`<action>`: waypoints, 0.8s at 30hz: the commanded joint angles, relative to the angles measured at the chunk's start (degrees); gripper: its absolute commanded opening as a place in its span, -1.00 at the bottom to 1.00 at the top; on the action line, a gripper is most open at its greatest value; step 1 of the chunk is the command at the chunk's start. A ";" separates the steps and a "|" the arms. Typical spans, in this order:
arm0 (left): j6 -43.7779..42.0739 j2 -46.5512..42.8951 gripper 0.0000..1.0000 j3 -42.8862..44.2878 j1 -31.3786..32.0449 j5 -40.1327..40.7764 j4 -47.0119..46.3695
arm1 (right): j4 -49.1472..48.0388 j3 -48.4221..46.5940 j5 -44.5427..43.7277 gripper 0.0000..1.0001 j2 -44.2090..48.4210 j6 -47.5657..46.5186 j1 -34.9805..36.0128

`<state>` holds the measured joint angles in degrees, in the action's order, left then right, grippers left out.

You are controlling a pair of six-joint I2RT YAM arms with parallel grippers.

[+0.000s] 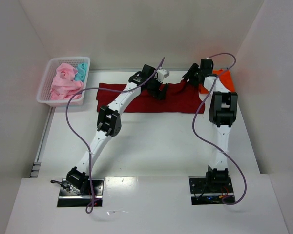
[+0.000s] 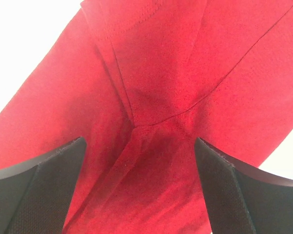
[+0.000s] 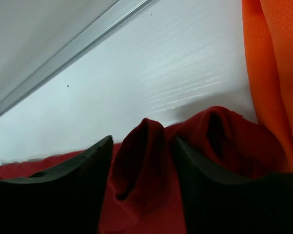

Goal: Fold and stack the t-shirts
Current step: Fold the other side of the tshirt into a rectangle

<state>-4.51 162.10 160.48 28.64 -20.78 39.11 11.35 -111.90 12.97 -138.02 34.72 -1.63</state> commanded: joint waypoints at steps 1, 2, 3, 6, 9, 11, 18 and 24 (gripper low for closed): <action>0.20 -5.65 0.98 -0.08 -0.08 0.03 -0.09 | 1.73 -5.43 0.56 0.28 0.29 -2.37 0.40; 0.21 -5.66 0.98 -0.08 -0.08 0.03 -0.61 | 2.44 -5.96 1.09 0.40 0.81 -3.25 0.40; 1.51 -5.66 0.98 -0.08 -0.08 0.55 -1.49 | 2.97 -5.96 1.09 0.46 1.51 -3.78 0.40; 3.36 -3.91 1.00 4.02 -0.08 -1.45 -3.60 | 3.67 -5.44 -0.05 0.66 5.64 -5.27 0.40; 7.84 -0.74 1.00 7.73 -0.69 -4.88 -5.62 | 2.63 -0.97 -1.10 0.72 10.47 -8.16 0.40; 9.78 1.36 1.00 10.53 -0.69 -5.42 -6.58 | 0.61 3.86 -0.58 0.72 13.28 -8.79 0.40; 11.46 4.53 1.00 13.80 -0.69 -5.42 -8.70 | -6.06 19.94 5.22 0.60 19.18 -11.25 -1.71; 11.46 5.59 1.00 13.80 -0.69 -3.58 -8.70 | -8.19 29.71 4.08 0.30 23.67 -15.21 -1.71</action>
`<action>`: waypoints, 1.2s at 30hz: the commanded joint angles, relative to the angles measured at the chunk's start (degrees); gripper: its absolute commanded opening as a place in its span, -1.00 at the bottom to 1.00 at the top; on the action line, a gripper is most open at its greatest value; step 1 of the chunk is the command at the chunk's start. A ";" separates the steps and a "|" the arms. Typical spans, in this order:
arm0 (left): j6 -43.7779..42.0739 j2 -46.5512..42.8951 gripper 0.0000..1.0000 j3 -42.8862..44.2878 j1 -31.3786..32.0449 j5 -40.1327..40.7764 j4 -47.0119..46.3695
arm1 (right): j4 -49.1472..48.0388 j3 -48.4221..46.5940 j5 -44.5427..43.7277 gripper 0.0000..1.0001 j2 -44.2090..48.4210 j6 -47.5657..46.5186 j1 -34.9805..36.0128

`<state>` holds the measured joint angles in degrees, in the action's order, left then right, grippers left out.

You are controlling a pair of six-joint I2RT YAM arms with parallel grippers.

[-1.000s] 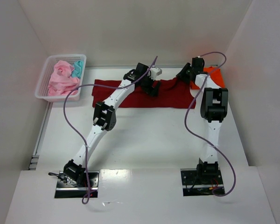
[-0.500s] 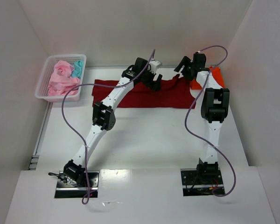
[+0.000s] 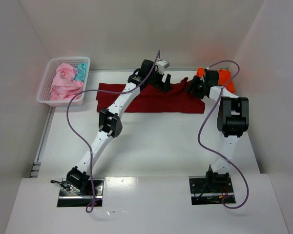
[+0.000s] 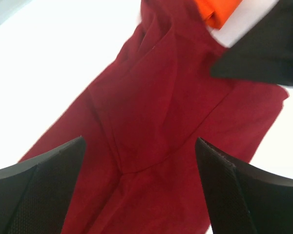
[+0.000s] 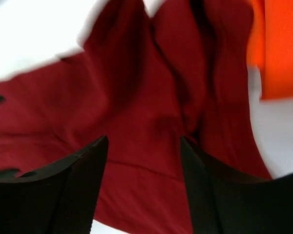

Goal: Fold and stack the t-shirts
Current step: Fold the other side of the tshirt into a rectangle

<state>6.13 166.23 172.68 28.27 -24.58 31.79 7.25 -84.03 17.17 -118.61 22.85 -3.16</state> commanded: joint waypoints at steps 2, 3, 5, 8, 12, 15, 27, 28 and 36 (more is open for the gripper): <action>1.34 1.98 1.00 1.61 -0.85 0.23 -1.38 | -4.08 2.37 -0.12 0.30 4.26 -3.87 -0.18; 1.34 1.99 1.00 1.61 -0.85 1.02 -1.90 | -4.08 2.38 -0.12 0.30 4.26 -4.39 -0.18; 2.56 2.52 1.00 1.61 -0.85 1.55 -1.91 | -4.08 2.38 -0.64 0.27 4.26 -4.39 -0.18; 4.14 3.13 0.98 1.61 -0.85 1.55 -3.13 | -3.03 2.91 -1.52 0.17 4.26 -5.01 -0.18; 5.73 4.36 0.92 2.13 -0.85 4.27 -3.14 | -1.89 4.22 -2.93 0.01 5.40 -6.06 -0.18; 6.35 4.89 0.92 2.66 -0.85 4.28 -3.75 | -1.19 5.63 -5.65 -0.22 6.54 -6.06 -0.18; 8.81 6.47 0.75 3.19 -0.85 1.81 -4.90 | 1.46 7.39 -8.29 -0.30 7.60 -6.59 -0.18; 8.81 6.47 0.67 3.19 -0.85 1.81 -4.90 | 1.46 7.39 -7.77 -0.30 7.60 -6.59 -0.18; 9.33 6.47 0.46 3.19 -0.85 0.23 -4.90 | 2.68 8.44 -9.08 -0.30 7.60 -7.12 -0.18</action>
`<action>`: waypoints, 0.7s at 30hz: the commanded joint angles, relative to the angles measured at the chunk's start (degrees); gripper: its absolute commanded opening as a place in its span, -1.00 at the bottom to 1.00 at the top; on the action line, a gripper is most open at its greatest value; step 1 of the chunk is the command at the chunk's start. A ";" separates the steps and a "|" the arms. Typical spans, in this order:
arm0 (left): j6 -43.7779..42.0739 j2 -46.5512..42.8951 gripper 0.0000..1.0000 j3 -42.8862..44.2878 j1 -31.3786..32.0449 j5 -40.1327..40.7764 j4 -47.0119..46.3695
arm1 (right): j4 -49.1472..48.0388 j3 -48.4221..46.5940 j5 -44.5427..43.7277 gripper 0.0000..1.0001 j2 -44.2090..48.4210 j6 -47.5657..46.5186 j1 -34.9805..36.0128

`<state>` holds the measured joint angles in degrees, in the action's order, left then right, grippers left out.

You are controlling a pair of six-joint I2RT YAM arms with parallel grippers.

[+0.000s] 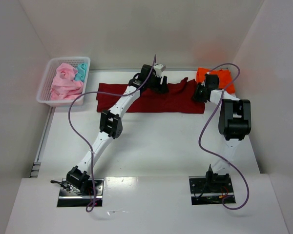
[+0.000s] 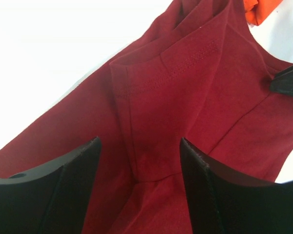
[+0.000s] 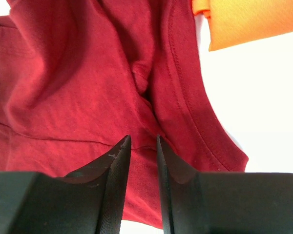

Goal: Fold and stack the t-shirts
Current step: Fold the other side of the tshirt into a rectangle

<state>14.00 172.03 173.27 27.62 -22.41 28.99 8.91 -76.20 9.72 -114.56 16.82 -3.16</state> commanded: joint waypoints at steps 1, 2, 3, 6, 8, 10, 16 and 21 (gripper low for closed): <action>1.47 0.68 0.51 2.60 -0.19 -2.89 -2.10 | 1.55 0.62 -2.59 -0.34 3.56 -1.09 -0.18; 1.47 0.68 0.51 2.60 -0.19 -2.90 -2.10 | 2.07 0.62 -3.38 -0.40 3.56 -1.09 -0.18; 1.47 1.20 0.51 2.60 -0.19 -3.51 -2.10 | 2.08 0.62 -3.39 -0.42 3.56 -1.09 -0.18; 1.47 1.21 0.54 2.07 -0.19 -4.56 -2.10 | 3.22 0.62 -4.44 -0.54 3.04 -1.09 -0.18; 1.47 1.21 0.54 2.07 -0.19 -4.57 -1.58 | 4.45 0.62 -5.58 -0.62 3.03 -1.09 -0.18; 1.47 1.21 0.54 2.85 -0.19 -5.10 -0.09 | 5.85 0.62 -5.58 -0.64 3.03 -1.09 -0.18; -3.62 -3.96 0.67 6.38 0.33 0.26 6.95 | 4.72 0.62 -4.72 -0.58 6.80 -1.61 -0.18; -8.29 -12.93 0.96 6.38 0.33 8.42 12.13 | 7.68 -4.02 -7.77 -0.56 10.41 -1.70 -0.18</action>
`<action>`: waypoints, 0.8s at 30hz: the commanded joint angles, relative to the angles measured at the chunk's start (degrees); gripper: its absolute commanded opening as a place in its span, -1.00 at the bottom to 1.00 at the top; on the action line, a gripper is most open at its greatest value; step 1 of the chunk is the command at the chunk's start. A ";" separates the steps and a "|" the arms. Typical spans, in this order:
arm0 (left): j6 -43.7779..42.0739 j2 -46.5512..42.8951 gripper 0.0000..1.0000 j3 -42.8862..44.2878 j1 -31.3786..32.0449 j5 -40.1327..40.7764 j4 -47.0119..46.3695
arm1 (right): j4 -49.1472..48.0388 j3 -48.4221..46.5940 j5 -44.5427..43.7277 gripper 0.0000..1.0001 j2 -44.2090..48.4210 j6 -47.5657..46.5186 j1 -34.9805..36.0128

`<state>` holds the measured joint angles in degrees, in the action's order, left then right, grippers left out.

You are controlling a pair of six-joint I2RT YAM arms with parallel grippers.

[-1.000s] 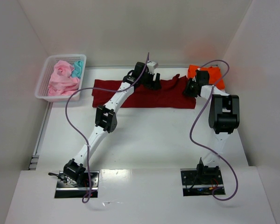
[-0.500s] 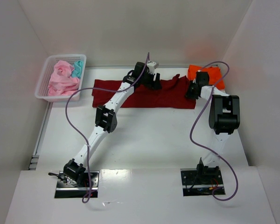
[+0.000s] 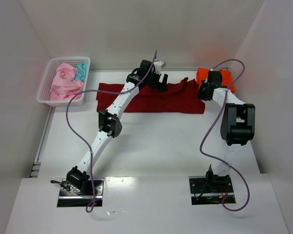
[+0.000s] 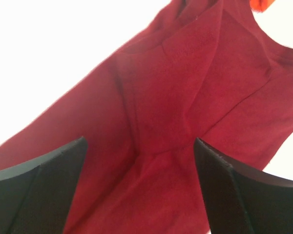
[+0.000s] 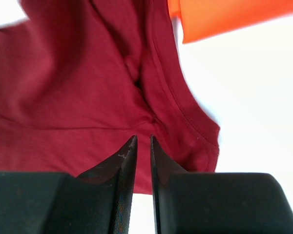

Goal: Fold and stack the t-shirts
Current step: Fold the other side of the tshirt into a rectangle

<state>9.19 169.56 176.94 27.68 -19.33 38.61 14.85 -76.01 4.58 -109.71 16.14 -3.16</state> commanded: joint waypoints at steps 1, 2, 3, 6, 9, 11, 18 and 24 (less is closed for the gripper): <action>-3.48 -13.61 1.00 1.75 0.27 6.84 3.22 | 2.54 -5.02 -2.65 -0.56 5.56 -1.02 -0.18; -4.09 -15.46 1.00 0.78 -0.25 8.16 4.70 | 2.55 -5.55 -1.25 -0.39 6.26 -1.02 -0.18; -4.09 -17.31 1.00 -0.45 -0.26 11.65 5.50 | 1.68 -5.55 0.24 -0.35 7.05 -1.02 -0.18; -6.37 -26.18 1.00 -9.04 -0.26 19.38 8.76 | -1.39 -3.55 7.36 -0.14 9.95 -1.02 -0.18; -6.38 -37.33 1.00 -18.08 -0.26 25.99 11.65 | -4.66 -0.65 8.77 -0.09 10.48 -0.23 -0.18; -5.85 -41.22 1.00 -22.23 -0.26 31.01 12.89 | -6.40 0.50 9.30 -0.09 9.87 -0.23 -0.18; -1.81 -63.24 1.00 -49.60 -0.26 41.83 11.94 | -5.54 0.86 10.63 -0.20 8.89 1.35 -0.18; 1.60 -88.03 1.00 -86.10 -1.57 37.88 -9.31 | -6.24 3.58 11.15 -0.09 10.56 1.35 -0.18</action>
<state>7.97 91.00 101.60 27.11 18.41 40.64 10.61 -73.78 14.85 -101.67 17.58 -3.16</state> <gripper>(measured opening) 0.998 0.453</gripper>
